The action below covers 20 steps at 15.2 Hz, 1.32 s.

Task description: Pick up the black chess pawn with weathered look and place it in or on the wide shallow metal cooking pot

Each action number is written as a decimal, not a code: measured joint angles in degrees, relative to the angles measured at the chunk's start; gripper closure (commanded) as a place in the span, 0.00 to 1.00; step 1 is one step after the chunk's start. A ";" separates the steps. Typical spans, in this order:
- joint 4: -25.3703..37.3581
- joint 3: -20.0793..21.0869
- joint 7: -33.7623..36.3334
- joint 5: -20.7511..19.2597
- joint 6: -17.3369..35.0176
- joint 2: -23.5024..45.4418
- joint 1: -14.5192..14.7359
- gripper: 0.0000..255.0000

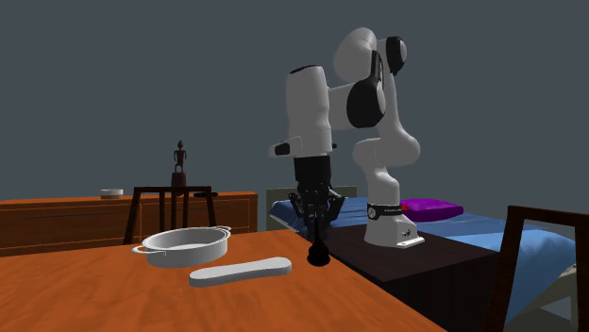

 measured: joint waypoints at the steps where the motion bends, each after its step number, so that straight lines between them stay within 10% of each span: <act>1: 0.24 0.04 -0.13 0.23 -0.85 -0.64 -0.02 1.00; 20: 7.28 -2.90 -6.39 1.17 -13.29 -6.03 -3.01 1.00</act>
